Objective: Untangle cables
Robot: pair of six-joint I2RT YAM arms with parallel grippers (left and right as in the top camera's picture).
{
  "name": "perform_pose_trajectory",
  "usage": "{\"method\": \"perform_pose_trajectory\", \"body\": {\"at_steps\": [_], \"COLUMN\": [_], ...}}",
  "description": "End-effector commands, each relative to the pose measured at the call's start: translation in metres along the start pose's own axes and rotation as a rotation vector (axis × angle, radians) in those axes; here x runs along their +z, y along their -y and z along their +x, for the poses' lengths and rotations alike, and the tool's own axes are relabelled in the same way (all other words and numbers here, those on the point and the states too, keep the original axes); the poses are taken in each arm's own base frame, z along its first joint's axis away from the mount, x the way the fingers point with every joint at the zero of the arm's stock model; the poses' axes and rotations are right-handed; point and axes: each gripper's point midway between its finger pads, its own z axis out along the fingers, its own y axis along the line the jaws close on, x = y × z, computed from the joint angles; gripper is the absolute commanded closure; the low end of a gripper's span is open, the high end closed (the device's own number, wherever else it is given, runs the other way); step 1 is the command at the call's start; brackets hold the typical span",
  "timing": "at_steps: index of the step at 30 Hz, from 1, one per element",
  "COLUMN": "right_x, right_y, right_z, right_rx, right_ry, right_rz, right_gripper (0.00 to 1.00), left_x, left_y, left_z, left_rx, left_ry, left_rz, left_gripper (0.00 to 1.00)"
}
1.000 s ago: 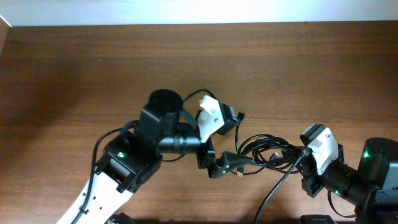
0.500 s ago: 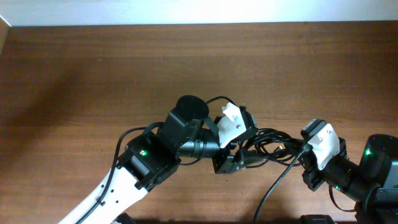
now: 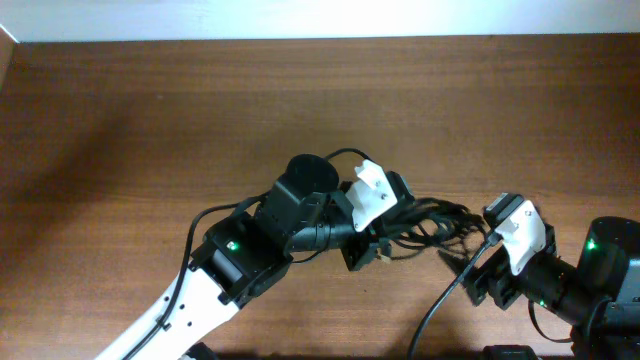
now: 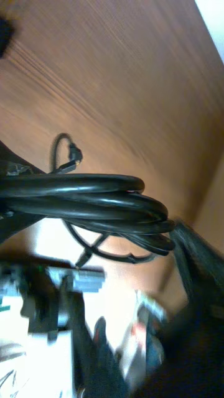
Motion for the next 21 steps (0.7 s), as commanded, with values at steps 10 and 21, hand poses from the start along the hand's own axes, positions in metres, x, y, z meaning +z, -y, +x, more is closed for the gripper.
{"method": "perform_pose_trajectory", "body": {"at_steps": [10,21], "right_x": [-0.002,-0.009], "right_y": [0.017,-0.024], "right_z": [-0.003,-0.053], "right_rx": [0.342,0.652], "right_ry": [0.016,0.167], "right_rz": [0.092,-0.244], "right_gripper": [0.01,0.01], "left_x": [-0.024,-0.021], "left_y": [-0.043,-0.031], "left_z": [-0.005,-0.01], "left_rx": [-0.071,-0.075], "left_ry": [0.021,0.039], "left_rz": [-0.303,-0.232], "left_gripper": [1.0,1.0]}}
